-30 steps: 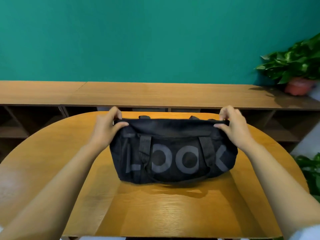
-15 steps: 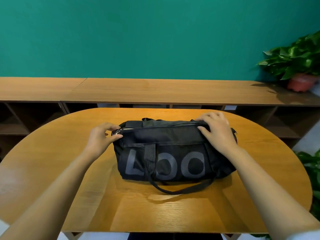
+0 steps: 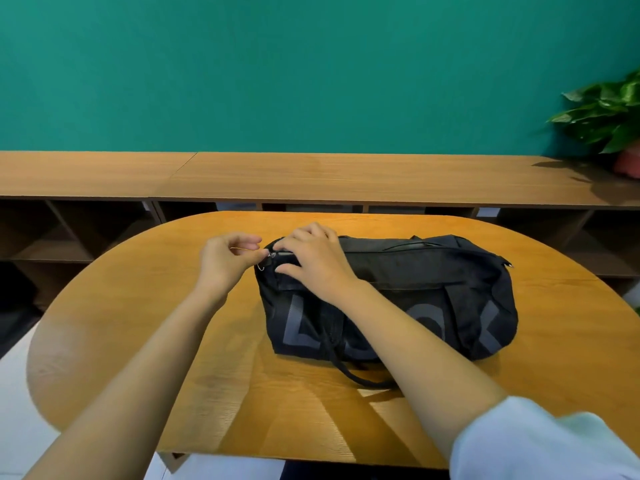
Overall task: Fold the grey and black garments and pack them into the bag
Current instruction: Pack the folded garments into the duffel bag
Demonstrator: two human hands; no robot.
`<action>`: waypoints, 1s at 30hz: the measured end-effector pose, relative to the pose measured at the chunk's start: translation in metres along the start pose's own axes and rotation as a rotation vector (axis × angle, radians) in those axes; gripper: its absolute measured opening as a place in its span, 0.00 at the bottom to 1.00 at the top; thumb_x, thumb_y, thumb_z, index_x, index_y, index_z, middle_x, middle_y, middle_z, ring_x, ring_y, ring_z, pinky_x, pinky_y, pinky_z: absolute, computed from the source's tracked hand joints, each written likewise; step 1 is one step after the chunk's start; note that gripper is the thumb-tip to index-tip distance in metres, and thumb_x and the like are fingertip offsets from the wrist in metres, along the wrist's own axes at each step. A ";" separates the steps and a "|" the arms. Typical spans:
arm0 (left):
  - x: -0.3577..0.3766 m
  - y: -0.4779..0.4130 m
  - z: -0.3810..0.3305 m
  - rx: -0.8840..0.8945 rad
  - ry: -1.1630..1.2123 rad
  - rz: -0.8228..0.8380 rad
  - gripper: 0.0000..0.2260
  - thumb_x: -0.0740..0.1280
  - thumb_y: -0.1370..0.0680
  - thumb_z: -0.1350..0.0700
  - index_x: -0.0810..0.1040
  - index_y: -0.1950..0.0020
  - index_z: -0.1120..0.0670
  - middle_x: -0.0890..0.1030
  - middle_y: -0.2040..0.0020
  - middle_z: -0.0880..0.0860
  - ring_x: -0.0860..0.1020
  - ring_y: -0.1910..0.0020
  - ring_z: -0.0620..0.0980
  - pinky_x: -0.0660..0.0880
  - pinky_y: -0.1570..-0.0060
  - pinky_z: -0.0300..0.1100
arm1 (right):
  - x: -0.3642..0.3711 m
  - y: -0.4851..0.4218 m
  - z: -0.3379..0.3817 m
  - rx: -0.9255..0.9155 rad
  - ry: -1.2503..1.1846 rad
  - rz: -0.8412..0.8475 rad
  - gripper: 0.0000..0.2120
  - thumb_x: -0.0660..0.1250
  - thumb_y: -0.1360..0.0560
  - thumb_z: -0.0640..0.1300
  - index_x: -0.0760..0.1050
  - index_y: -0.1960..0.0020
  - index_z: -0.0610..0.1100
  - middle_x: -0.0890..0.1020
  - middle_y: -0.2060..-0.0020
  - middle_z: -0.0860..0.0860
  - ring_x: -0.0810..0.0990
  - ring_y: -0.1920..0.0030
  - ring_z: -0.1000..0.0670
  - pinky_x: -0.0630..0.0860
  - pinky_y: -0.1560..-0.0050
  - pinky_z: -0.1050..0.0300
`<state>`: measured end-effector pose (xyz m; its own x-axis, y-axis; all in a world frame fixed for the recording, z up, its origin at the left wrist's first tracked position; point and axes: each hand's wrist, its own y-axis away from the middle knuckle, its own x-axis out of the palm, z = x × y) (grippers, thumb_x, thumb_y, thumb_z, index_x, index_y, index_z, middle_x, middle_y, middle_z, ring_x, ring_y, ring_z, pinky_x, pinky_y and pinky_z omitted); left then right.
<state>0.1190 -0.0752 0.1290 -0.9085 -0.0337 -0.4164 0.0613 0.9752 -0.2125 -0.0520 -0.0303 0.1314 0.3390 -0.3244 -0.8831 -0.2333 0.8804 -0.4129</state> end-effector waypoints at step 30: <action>0.014 -0.004 0.015 0.233 -0.495 0.047 0.05 0.72 0.25 0.48 0.80 0.50 0.42 0.82 0.50 0.45 0.72 0.45 0.49 0.58 0.48 0.46 | 0.004 0.008 -0.025 0.654 -0.117 -0.154 0.10 0.60 0.19 0.51 0.76 0.56 0.50 0.81 0.61 0.54 0.78 0.52 0.50 0.52 0.26 0.39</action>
<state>0.1119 -0.0832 0.1104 -0.6028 -0.1452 -0.7846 0.2376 0.9061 -0.3502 -0.0753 -0.0335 0.1192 0.4288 -0.4554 -0.7802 0.4123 0.8671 -0.2795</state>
